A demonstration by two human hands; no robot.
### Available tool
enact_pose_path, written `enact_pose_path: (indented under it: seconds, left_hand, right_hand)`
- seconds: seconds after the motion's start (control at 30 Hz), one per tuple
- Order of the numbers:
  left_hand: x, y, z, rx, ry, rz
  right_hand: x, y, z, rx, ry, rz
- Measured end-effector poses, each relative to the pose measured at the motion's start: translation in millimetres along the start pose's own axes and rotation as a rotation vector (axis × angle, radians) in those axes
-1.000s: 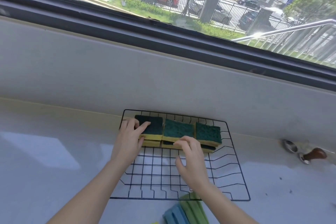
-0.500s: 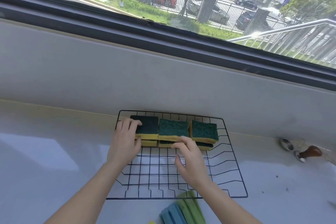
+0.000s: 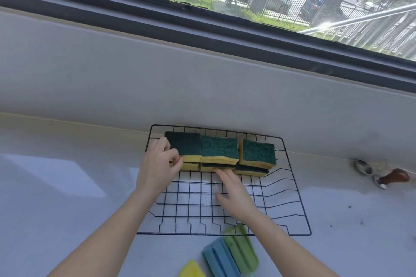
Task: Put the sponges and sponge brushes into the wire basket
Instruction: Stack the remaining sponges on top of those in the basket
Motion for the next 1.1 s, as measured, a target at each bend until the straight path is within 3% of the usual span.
enact_pose_path:
  seconds: [0.23, 0.53, 0.7, 0.83, 0.97, 1.1]
  left_hand:
    - [-2, -1, 1, -0.004, -0.042, 0.026]
    - [-9, -10, 11, -0.008, -0.026, 0.015]
    - [-34, -53, 59, -0.12, -0.43, 0.166]
    - [-27, -127, 108, -0.206, -0.628, 0.108]
    - [-1, -204, 132, -0.39, -0.765, 0.072]
    - [35, -254, 138, -0.666, -0.943, 0.066]
  right_hand:
    - [-16, -4, 16, 0.214, 0.269, 0.152]
    - [-40, -20, 1, 0.107, 0.284, 0.158]
    - [-58, -57, 2, 0.091, 0.294, 0.22]
    - [-66, -103, -4, 0.069, 0.316, 0.266]
    - [-62, -159, 2, 0.054, 0.375, 0.315]
    - [-41, -199, 16, 0.084, 0.397, 0.259]
Point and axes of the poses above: each hand's wrist, its own y-axis towards the middle knuckle, its own x-axis out of the palm, z = x × y, the point moved 6 cm from there along y, towards the middle knuckle, and after that the axes turned 15 degrees about -y, right-handed, at the moved point
